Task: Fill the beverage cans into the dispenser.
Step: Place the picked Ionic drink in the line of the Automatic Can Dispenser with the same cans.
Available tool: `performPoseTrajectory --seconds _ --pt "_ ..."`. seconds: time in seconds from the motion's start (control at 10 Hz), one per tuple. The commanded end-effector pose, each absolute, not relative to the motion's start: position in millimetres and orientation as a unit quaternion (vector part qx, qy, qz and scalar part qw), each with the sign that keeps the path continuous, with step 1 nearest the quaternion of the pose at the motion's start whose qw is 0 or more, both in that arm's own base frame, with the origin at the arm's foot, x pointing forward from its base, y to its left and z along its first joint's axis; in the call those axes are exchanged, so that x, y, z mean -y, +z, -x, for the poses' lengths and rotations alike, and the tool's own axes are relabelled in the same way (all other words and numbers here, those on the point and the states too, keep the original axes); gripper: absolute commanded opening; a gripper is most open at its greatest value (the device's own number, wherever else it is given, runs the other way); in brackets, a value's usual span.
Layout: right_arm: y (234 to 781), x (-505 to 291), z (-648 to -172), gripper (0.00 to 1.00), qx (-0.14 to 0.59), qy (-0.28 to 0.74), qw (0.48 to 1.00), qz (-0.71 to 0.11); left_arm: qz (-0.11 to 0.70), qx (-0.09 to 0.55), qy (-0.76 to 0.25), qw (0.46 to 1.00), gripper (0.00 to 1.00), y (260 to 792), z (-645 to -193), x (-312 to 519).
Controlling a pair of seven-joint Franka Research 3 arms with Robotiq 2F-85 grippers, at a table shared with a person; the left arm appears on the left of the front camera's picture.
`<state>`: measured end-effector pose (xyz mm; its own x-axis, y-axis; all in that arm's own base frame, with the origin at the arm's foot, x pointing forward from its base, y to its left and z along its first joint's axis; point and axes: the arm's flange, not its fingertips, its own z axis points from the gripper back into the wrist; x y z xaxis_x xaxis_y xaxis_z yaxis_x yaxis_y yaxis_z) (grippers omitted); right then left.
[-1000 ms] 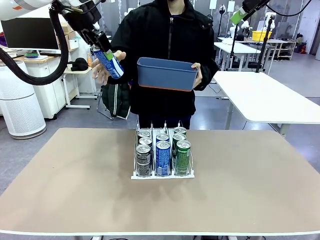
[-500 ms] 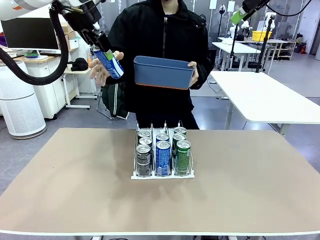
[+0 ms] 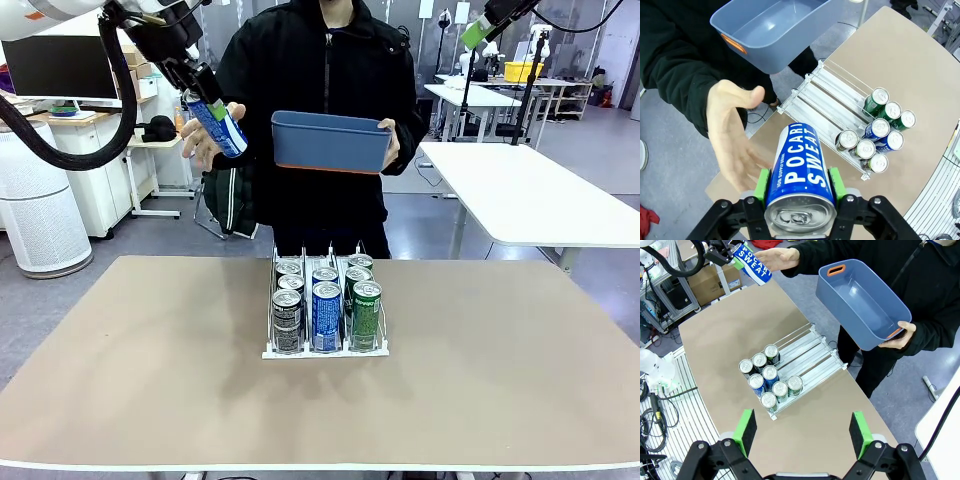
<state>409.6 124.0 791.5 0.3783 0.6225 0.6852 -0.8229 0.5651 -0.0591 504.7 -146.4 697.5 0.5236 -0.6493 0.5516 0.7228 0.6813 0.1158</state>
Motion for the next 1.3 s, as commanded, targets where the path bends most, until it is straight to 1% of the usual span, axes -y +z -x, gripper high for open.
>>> performPoseTrajectory --seconds 0.0,0.2,0.3,0.5,0.7,1.1,1.2 --pt "790.5 -123.7 -410.3 0.99 0.341 0.440 0.817 -0.153 0.063 0.291 -0.395 0.869 0.00 699.3 -504.2 144.3" --pt "790.5 -123.7 -410.3 0.99 0.341 0.440 0.817 -0.153 0.063 0.291 -0.395 0.869 0.00 699.3 -504.2 144.3" --pt "790.5 -123.7 -410.3 0.99 0.341 0.440 0.817 -0.153 0.064 0.288 -0.394 0.870 0.57 697.5 -504.7 146.4" --pt "790.5 -123.7 -410.3 0.99 0.341 0.440 0.817 -0.153 0.057 0.252 -0.367 0.894 0.57 692.4 -494.6 169.5" --pt "790.5 -123.7 -410.3 0.99 0.341 0.440 0.817 -0.153 0.036 0.239 -0.338 0.910 0.57 686.6 -483.1 193.6" --pt "790.5 -123.7 -410.3 0.99 0.341 0.440 0.817 -0.153 0.064 0.186 -0.405 0.893 0.57 657.0 -436.6 250.3" --pt "790.5 -123.7 -410.3 0.99 0.341 0.440 0.817 -0.153 0.062 0.185 -0.421 0.886 0.57 650.1 -429.8 262.8"
